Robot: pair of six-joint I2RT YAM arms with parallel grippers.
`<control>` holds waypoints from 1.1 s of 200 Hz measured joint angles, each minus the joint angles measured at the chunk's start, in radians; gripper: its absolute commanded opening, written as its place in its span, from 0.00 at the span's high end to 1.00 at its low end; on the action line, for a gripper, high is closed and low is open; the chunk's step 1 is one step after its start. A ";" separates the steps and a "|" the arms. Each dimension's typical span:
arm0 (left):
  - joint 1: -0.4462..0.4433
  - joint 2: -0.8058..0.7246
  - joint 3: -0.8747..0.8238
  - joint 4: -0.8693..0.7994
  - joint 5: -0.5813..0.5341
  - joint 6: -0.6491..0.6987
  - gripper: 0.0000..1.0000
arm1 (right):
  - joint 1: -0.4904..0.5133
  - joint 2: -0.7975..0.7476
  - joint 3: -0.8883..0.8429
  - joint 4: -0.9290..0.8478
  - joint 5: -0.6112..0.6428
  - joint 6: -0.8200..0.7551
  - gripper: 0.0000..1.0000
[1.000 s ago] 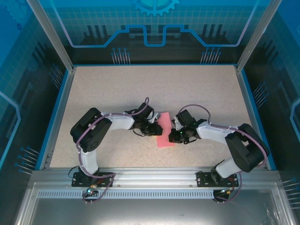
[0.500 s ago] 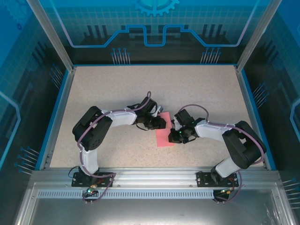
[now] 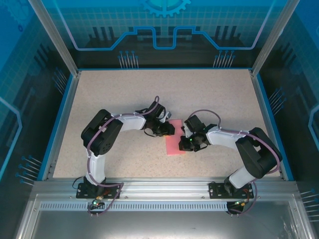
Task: Fold a paper plane with a square sheet of paper (fold left side to right side)
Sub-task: First fold the square sheet of paper in half at the center of the table.
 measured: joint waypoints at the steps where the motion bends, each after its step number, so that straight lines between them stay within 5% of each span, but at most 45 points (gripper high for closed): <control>1: 0.000 0.001 0.001 0.000 0.001 0.000 0.71 | 0.000 0.000 0.000 0.001 0.000 0.000 1.00; 220: 0.160 0.205 0.352 -0.140 -0.035 0.010 0.68 | 0.000 -0.010 -0.023 0.066 -0.008 -0.011 0.94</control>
